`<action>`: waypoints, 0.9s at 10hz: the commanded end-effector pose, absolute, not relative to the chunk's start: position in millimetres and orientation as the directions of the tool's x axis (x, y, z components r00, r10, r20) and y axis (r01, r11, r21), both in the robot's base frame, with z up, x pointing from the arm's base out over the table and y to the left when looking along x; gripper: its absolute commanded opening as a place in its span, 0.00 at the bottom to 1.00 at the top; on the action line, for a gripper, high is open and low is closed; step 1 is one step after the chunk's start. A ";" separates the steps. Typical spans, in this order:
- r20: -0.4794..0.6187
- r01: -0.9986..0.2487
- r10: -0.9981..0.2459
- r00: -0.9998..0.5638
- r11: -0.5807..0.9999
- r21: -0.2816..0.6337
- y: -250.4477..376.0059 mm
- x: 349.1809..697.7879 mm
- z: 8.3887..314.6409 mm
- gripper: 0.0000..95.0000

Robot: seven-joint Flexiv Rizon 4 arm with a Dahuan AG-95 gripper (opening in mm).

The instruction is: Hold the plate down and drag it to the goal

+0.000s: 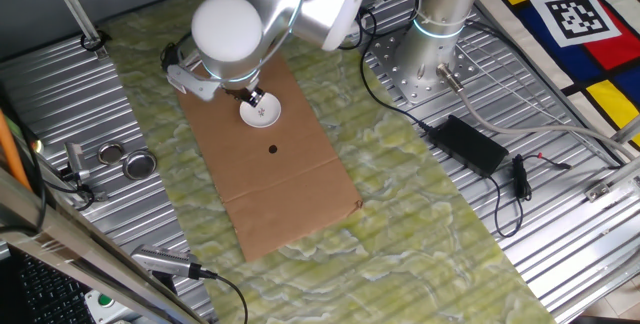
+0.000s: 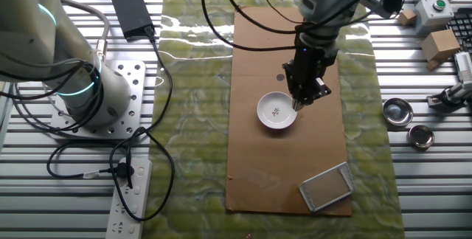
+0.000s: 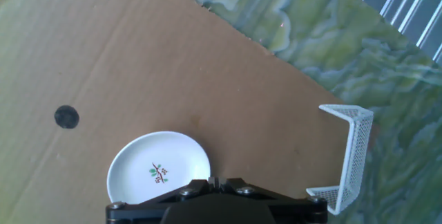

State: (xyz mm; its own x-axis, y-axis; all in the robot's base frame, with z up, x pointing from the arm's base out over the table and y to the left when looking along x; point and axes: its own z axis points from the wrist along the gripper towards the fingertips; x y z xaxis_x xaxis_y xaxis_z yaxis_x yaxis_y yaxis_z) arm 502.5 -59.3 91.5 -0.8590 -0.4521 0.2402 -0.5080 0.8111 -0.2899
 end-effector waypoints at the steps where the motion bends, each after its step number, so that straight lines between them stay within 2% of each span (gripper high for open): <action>1: 0.232 -0.522 -0.470 -0.851 0.802 -0.289 -62.7 501.7 79.0 0.00; 5: 0.217 -0.532 -0.487 -0.846 0.794 -0.294 -65.5 502.8 52.6 0.00; 9: 0.216 -0.537 -0.493 -0.843 0.794 -0.286 -65.5 490.3 48.8 0.00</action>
State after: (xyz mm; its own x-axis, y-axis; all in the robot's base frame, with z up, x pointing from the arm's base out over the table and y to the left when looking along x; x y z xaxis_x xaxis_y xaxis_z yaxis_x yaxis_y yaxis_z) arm 487.8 -64.4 50.0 -0.8419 -0.4953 0.2142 -0.5388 0.7932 -0.2838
